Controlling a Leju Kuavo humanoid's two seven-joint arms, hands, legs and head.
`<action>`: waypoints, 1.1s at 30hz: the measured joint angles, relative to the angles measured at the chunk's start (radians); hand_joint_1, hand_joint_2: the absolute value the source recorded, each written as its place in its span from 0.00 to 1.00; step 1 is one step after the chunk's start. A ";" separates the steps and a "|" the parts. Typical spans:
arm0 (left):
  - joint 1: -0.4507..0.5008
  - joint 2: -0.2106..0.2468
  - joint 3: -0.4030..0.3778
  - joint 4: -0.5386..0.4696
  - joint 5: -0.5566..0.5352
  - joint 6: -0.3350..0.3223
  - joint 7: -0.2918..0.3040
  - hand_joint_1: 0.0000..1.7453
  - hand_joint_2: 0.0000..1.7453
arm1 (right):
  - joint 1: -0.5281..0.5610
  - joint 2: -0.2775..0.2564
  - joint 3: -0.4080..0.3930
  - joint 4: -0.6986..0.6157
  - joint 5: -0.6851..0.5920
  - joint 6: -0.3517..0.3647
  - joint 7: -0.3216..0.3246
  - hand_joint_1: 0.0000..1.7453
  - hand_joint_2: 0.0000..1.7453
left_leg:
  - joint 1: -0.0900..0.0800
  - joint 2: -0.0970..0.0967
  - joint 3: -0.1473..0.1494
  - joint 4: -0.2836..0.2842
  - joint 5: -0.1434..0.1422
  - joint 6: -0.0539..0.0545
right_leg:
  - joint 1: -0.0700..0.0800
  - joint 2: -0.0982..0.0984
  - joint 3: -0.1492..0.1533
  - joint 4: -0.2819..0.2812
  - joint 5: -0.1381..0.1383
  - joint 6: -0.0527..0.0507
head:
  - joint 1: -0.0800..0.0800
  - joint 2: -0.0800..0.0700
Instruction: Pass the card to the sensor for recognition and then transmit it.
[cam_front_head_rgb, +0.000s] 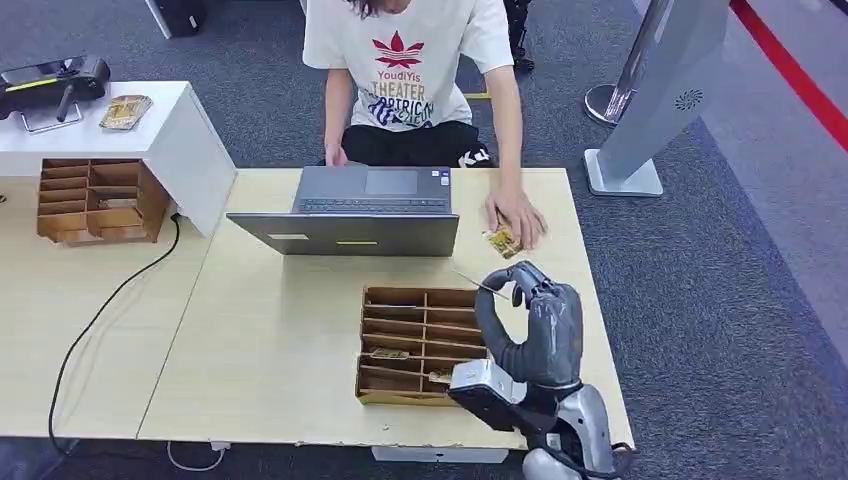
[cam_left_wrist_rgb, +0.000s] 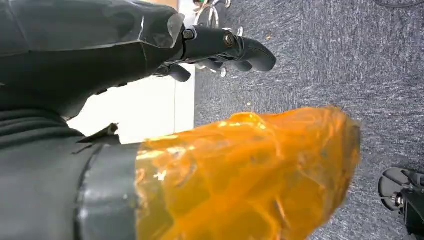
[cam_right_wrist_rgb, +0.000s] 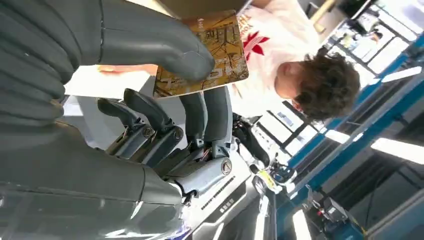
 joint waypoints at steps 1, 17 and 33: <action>0.000 0.000 0.000 0.000 0.000 0.000 0.000 0.00 0.00 | 0.002 0.000 -0.003 -0.009 -0.007 0.001 -0.002 1.00 1.00 | 0.000 0.000 0.000 0.000 0.000 0.000 | 0.000 0.000 0.000 0.000 0.000 0.000 | 0.000 0.000; -0.001 0.000 0.000 0.000 -0.020 -0.001 0.000 0.00 0.00 | -0.020 -0.003 -0.021 -0.018 -0.019 0.002 -0.011 1.00 1.00 | 0.000 0.000 0.000 0.000 0.000 0.000 | 0.000 0.000 0.000 0.000 0.000 0.000 | 0.000 0.000; -0.002 0.004 -0.013 0.000 -0.061 -0.010 0.000 0.00 0.00 | -0.191 0.032 -0.022 0.102 -0.026 0.007 0.002 1.00 1.00 | 0.000 0.001 0.000 0.000 0.000 0.000 | 0.000 0.000 0.000 0.000 0.000 0.000 | 0.000 0.000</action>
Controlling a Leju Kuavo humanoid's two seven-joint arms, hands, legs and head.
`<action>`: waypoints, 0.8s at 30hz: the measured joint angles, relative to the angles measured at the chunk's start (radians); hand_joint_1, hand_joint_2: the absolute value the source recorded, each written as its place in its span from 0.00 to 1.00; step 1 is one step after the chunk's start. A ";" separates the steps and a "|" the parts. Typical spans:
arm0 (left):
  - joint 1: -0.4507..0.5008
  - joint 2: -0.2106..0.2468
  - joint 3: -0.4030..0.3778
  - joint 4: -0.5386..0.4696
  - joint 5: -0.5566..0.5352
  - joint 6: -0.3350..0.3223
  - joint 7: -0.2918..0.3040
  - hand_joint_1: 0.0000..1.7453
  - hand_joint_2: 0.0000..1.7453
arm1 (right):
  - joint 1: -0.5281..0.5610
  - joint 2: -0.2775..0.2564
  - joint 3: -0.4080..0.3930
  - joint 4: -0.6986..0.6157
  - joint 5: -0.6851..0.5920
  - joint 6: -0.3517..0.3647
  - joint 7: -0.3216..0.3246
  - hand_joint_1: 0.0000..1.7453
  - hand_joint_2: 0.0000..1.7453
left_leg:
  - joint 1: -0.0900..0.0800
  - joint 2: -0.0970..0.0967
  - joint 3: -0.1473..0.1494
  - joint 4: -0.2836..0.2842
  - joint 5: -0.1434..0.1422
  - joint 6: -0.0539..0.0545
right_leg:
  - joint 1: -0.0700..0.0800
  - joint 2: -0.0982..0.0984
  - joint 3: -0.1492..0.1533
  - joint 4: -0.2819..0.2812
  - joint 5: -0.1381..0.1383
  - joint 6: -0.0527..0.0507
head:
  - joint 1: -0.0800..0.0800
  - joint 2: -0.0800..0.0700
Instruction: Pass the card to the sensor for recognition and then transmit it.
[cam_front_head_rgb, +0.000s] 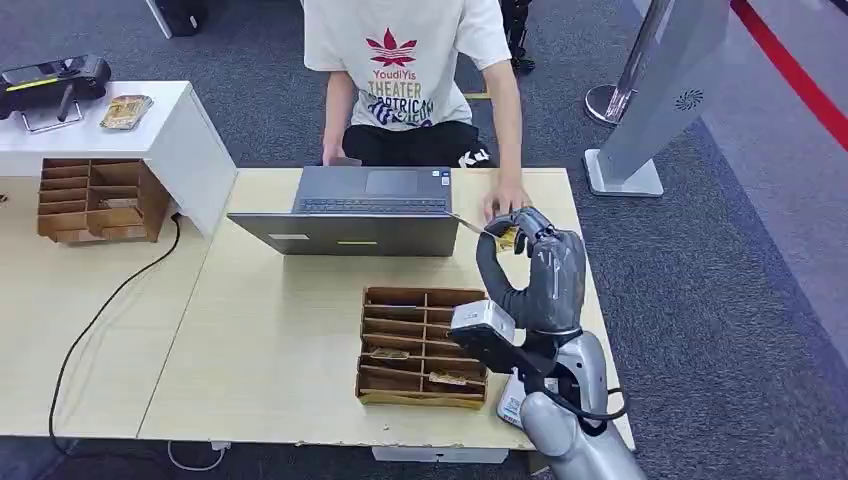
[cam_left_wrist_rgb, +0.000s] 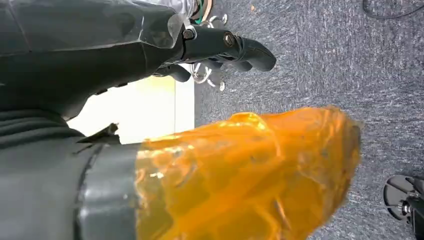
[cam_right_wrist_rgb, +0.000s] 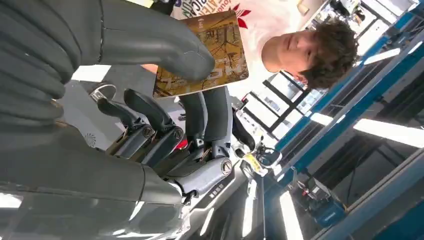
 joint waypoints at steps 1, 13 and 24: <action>0.000 0.000 -0.002 0.000 0.000 0.000 0.000 0.00 0.00 | -0.003 0.002 0.000 0.004 0.000 0.000 0.000 1.00 1.00 | 0.000 0.000 0.000 0.000 0.000 0.000 | 0.000 0.000 0.000 0.000 0.000 0.000 | 0.000 0.000; 0.000 0.003 -0.041 0.000 -0.063 -0.019 0.001 0.00 0.00 | -0.173 0.042 -0.001 0.162 0.041 0.020 0.054 1.00 1.00 | 0.000 0.001 0.000 0.000 0.001 -0.001 | 0.000 0.001 0.000 0.000 0.000 0.000 | 0.000 0.000; -0.028 0.004 -0.134 0.000 -0.164 -0.051 0.040 0.00 0.00 | -0.431 0.062 -0.034 0.574 0.450 -0.144 0.186 1.00 1.00 | 0.000 0.000 0.000 0.000 0.002 -0.001 | 0.000 0.000 0.000 0.001 0.001 0.000 | 0.000 0.000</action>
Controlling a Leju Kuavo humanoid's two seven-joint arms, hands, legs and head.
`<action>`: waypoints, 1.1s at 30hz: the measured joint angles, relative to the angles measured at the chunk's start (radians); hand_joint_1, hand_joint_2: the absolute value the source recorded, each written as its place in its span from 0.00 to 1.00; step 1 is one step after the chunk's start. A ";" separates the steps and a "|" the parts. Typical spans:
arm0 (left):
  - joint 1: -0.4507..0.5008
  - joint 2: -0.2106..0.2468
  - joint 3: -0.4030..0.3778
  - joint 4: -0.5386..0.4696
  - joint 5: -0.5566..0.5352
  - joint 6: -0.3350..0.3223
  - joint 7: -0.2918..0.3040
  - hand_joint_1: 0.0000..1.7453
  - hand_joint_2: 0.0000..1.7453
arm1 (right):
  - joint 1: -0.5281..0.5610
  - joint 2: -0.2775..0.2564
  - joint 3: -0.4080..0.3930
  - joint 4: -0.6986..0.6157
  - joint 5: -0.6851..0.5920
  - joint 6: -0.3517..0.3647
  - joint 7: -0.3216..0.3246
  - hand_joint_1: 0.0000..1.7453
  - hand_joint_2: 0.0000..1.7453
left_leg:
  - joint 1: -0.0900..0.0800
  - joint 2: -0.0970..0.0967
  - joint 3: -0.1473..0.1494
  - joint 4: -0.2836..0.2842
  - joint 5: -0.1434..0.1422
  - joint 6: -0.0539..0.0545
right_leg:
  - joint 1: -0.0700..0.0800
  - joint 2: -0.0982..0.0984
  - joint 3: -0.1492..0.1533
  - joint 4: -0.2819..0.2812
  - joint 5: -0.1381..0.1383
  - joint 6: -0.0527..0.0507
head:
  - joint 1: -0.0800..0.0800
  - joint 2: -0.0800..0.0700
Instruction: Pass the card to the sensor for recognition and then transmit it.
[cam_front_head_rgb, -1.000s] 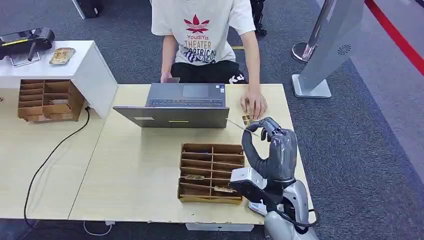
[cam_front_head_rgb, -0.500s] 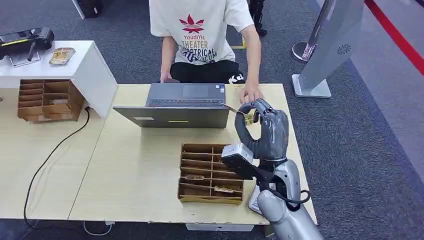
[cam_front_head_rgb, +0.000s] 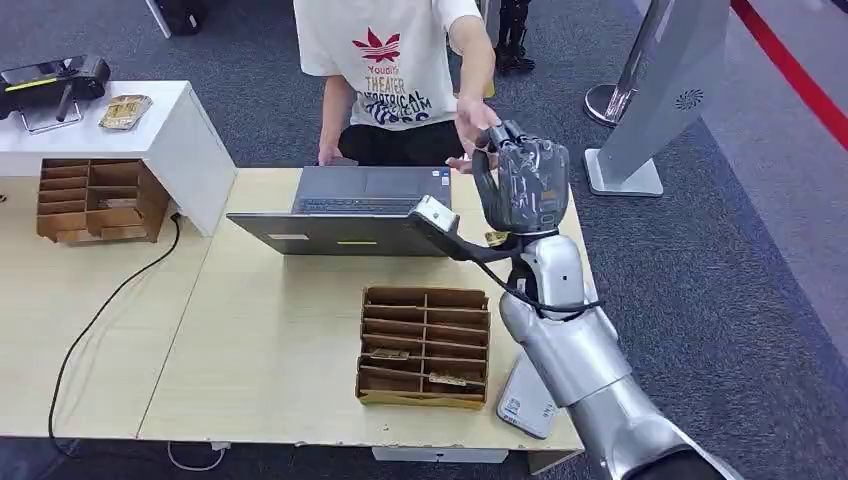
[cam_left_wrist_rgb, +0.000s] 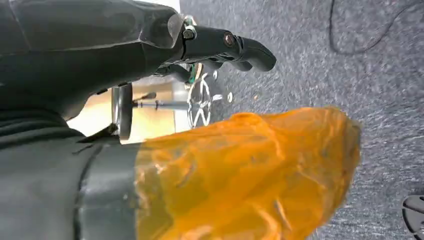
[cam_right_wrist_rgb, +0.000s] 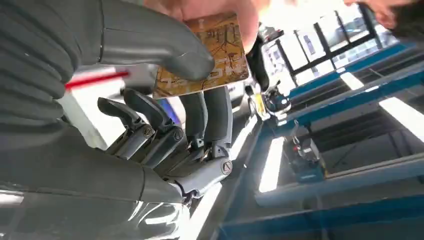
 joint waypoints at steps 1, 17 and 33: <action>-0.003 0.000 -0.008 0.000 -0.003 -0.004 0.002 0.00 0.00 | -0.017 0.000 -0.002 0.040 0.021 -0.016 0.007 1.00 1.00 | 0.000 0.000 0.000 0.000 0.000 0.000 | 0.000 0.000 0.000 0.000 0.000 0.000 | 0.000 0.000; -0.015 0.001 -0.045 0.000 -0.008 -0.017 0.010 0.00 0.00 | -0.097 0.023 -0.013 0.364 0.115 -0.025 0.031 0.00 0.00 | 0.000 0.000 0.000 0.000 0.000 0.000 | 0.000 0.000 -0.001 0.000 0.000 0.000 | 0.000 0.000; 0.006 0.001 -0.045 0.000 0.027 0.018 -0.001 0.00 0.00 | 0.126 0.108 -0.120 0.047 -0.225 -0.054 -0.261 0.00 0.00 | 0.000 0.000 0.000 -0.001 -0.001 0.000 | 0.000 0.000 -0.001 0.000 -0.001 0.000 | 0.000 0.000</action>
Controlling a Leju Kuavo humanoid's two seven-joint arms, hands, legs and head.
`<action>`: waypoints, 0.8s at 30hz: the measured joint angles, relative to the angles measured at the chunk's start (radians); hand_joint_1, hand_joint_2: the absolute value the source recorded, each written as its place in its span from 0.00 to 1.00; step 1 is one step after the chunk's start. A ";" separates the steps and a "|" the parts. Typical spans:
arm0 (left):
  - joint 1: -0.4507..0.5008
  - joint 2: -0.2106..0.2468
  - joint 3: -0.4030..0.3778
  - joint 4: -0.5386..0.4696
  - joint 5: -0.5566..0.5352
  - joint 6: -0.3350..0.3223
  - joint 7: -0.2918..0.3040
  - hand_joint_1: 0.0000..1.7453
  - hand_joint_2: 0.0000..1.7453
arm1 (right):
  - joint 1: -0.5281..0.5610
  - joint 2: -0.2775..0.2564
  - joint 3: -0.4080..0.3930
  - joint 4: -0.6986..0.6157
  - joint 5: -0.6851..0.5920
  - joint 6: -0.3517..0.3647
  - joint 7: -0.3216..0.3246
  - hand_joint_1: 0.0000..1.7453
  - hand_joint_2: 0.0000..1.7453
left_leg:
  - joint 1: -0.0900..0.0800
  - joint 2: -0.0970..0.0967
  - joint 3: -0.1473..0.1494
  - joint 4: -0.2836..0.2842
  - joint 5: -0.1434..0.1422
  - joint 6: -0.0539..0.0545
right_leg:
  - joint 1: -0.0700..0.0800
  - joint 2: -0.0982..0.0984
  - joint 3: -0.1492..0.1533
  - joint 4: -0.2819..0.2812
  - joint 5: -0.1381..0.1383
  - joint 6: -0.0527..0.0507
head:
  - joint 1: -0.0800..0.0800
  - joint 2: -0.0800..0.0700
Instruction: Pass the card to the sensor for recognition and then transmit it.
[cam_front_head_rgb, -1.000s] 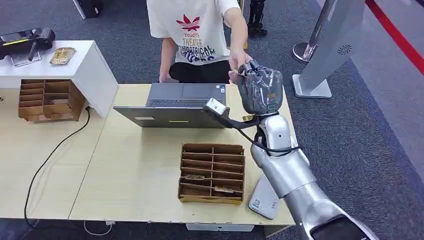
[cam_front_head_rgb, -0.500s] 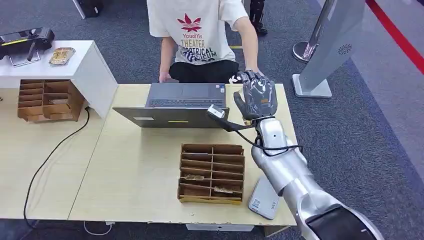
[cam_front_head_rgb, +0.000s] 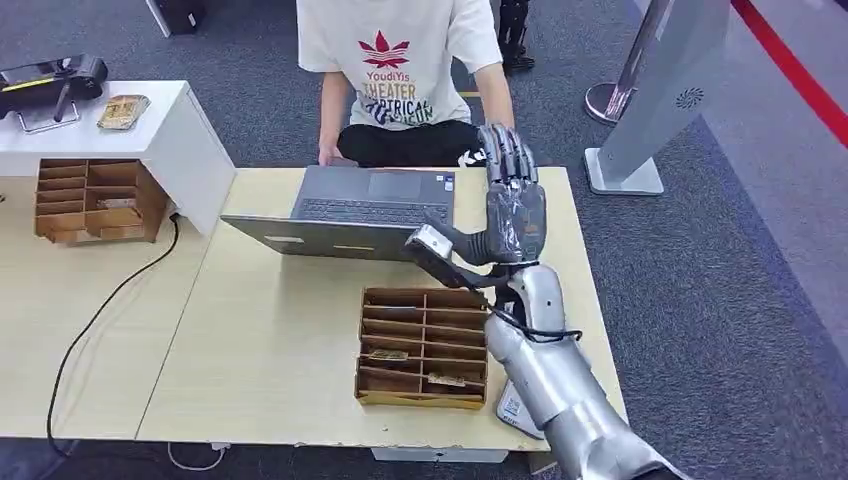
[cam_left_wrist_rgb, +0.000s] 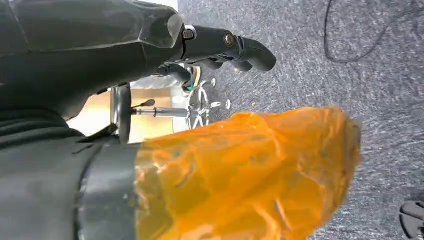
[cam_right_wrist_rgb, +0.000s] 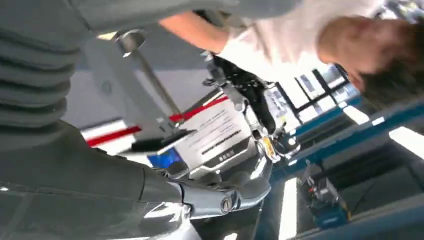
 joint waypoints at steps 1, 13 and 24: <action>0.002 0.000 0.000 0.000 0.003 0.003 -0.001 0.00 0.00 | 0.023 0.008 -0.016 -0.039 -0.032 0.000 -0.019 0.00 0.00 | 0.000 0.000 0.000 0.000 0.000 0.000 | 0.000 0.000 0.000 0.000 0.000 0.000 | 0.000 0.000; 0.021 0.000 0.018 0.000 0.037 0.029 -0.008 0.00 0.00 | 0.244 0.050 -0.109 -0.389 -0.404 0.011 -0.093 0.00 0.00 | 0.000 0.000 0.000 0.000 0.000 0.000 | 0.000 0.000 0.000 0.000 -0.001 -0.001 | 0.000 0.000; 0.026 0.000 0.057 0.000 0.076 0.040 -0.018 0.00 0.00 | 0.383 0.024 -0.079 -0.554 -1.069 0.407 -0.111 0.00 0.00 | 0.000 0.000 0.000 0.000 -0.001 0.000 | 0.000 0.000 0.000 0.000 -0.001 -0.001 | 0.000 0.000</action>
